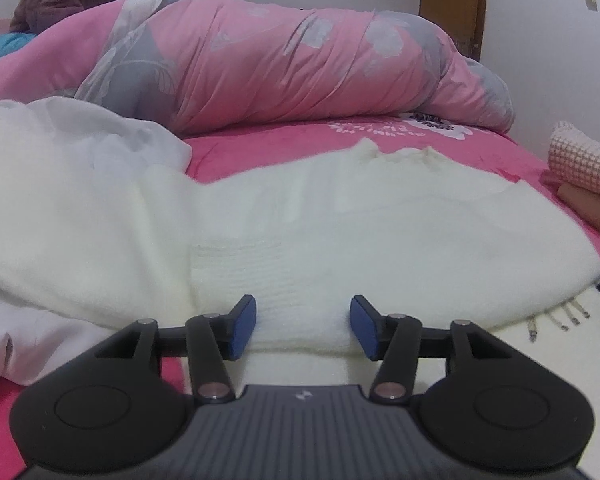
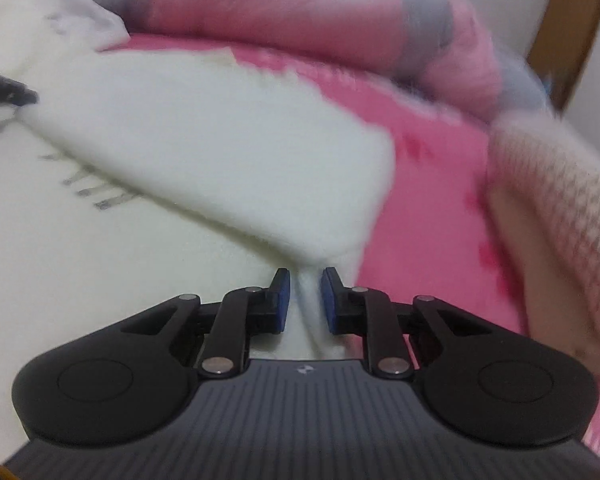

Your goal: Fold clothes

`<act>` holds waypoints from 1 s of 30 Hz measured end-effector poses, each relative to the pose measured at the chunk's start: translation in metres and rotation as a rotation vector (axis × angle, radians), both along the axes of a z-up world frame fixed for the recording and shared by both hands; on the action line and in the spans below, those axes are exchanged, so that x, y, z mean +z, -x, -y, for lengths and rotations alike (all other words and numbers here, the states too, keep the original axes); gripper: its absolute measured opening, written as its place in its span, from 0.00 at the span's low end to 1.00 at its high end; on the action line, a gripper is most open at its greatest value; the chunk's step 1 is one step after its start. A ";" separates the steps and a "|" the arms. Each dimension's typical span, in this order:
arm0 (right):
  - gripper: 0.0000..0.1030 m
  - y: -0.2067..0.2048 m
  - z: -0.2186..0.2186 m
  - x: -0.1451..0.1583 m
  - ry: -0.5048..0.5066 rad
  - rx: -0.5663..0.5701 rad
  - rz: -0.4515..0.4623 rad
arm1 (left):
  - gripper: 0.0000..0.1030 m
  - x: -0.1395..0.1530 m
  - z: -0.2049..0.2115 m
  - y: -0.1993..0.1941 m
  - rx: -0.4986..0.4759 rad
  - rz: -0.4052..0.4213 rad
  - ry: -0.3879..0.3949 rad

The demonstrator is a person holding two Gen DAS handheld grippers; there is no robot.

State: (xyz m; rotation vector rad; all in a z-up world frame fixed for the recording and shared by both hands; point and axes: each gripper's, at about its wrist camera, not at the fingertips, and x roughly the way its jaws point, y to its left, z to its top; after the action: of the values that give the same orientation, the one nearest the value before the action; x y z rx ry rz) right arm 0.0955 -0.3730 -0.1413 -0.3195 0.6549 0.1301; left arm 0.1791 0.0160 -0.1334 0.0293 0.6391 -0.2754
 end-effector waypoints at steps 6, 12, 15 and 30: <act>0.16 -0.013 0.005 0.061 -0.130 0.013 0.074 | 0.59 0.000 0.000 0.000 0.003 0.002 0.008; 0.14 -0.087 0.018 0.001 -0.150 -0.118 -0.038 | 0.61 -0.001 -0.002 0.002 0.008 0.002 0.022; 0.14 -0.093 0.024 0.018 -0.196 -0.134 -0.010 | 0.62 -0.001 -0.005 0.002 0.009 0.002 0.037; 0.16 -0.170 0.034 0.029 -0.394 -0.306 -0.004 | 0.65 -0.002 -0.005 0.004 0.016 0.017 0.033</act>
State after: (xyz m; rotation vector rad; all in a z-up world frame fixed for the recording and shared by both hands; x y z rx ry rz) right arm 0.2653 -0.4068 -0.1126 0.1614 0.6588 -0.0344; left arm 0.1755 0.0209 -0.1353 -0.0055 0.6178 -0.2700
